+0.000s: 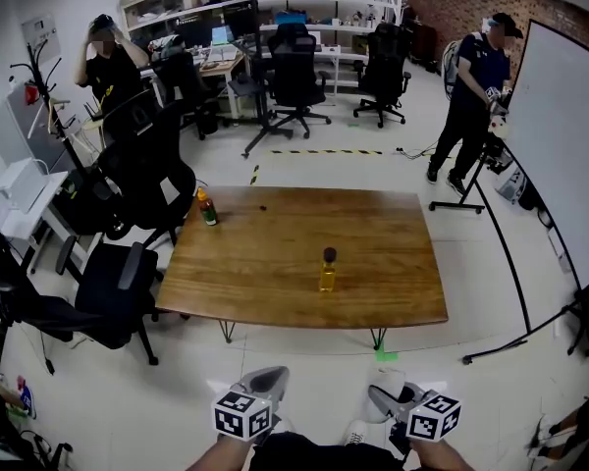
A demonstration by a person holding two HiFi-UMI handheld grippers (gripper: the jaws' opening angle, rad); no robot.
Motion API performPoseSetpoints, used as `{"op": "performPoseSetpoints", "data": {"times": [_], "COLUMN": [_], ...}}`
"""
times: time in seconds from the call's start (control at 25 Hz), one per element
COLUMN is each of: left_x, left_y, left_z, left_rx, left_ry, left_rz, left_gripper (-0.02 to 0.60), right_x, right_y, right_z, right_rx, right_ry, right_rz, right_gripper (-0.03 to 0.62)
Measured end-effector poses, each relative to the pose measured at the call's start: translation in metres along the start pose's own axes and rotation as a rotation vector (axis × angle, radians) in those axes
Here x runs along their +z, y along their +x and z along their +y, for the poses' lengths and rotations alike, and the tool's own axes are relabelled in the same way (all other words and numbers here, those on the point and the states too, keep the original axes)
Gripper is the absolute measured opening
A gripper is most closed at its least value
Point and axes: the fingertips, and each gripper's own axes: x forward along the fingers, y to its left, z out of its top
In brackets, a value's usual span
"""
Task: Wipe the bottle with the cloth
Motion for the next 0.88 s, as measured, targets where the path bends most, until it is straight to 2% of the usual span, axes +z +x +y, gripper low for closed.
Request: {"op": "performPoseSetpoints", "data": {"times": [0.88], "left_x": [0.014], "left_y": [0.007], "left_z": [0.001], "left_rx": [-0.003], "left_ry": [0.067], "left_rz": [0.007], "left_gripper": [0.017], "right_x": [0.007], "right_y": [0.006], "right_z": [-0.009], "right_rx": [-0.014], "right_ry": [-0.024], "right_rz": [0.001], "right_gripper": [0.071]}}
